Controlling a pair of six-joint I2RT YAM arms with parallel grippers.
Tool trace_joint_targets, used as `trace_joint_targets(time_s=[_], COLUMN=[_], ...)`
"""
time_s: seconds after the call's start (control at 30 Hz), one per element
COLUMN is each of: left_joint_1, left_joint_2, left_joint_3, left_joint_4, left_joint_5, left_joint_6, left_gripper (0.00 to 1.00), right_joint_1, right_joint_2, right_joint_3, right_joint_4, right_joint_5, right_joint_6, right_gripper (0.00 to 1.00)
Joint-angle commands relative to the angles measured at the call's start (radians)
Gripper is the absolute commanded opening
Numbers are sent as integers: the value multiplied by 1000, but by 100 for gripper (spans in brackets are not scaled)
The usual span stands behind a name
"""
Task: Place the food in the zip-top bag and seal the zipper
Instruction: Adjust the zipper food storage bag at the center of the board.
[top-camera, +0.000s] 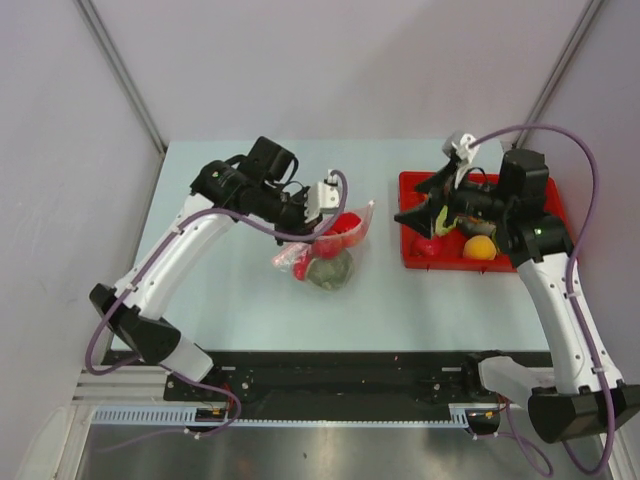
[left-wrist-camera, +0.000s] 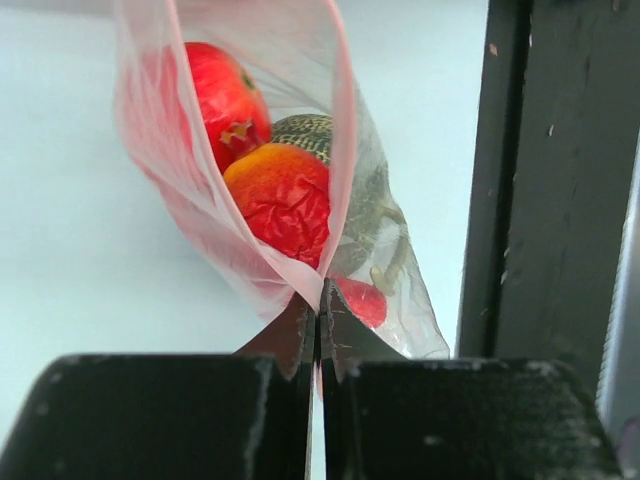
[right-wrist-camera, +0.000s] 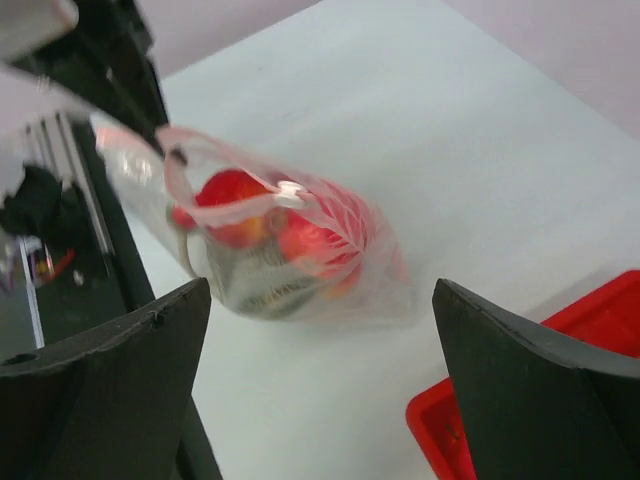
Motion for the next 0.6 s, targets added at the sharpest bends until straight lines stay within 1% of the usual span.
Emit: trace_joint_targets(time_s=[0.0,0.03,0.07,0.1,0.17,0.23,0.33,0.37,0.4,0.5,0.53,0.57], left_joint_1=[3,5,5,5,5,5,5,5,6,8,8,6], left_joint_2=[-109,-121,-143,-152,-158,-126,-59,-47,-40,-39,-43,-43], left_joint_3=[-45,-69,-86,-103,-128,-86,-5,7,17,9,1,-3], left_joint_4=[-60,-74,-94,-88,-76,-111,-178,-191,-198,-189,-186,-189], left_joint_5=[98,111,121,125,125,134,163,169,175,192,194,200], left_joint_6=[420,477,537,607,655,668,674,679,683,697,702,717], left_gripper=[0,0,0,0,0,0,0,0,0,0,0,0], right_joint_1=[-12,0,11,26,57,72,123,166,189,282,299,315], right_joint_2=[-83,-95,-105,-106,-99,-93,-89,-92,-106,-144,-154,-164], right_joint_3=[-67,-77,-85,-102,-113,-122,-131,-136,-147,-217,-267,-289], right_joint_4=[-166,-181,-206,-209,-200,-183,-175,-175,-172,-110,-39,-2], right_joint_5=[-267,-284,-295,-287,-284,-290,-306,-303,-293,-218,-165,-149], right_joint_6=[-498,-544,-630,-652,-695,-686,-689,-691,-691,-671,-631,-610], right_gripper=[95,92,87,85,81,79,72,68,67,61,59,58])
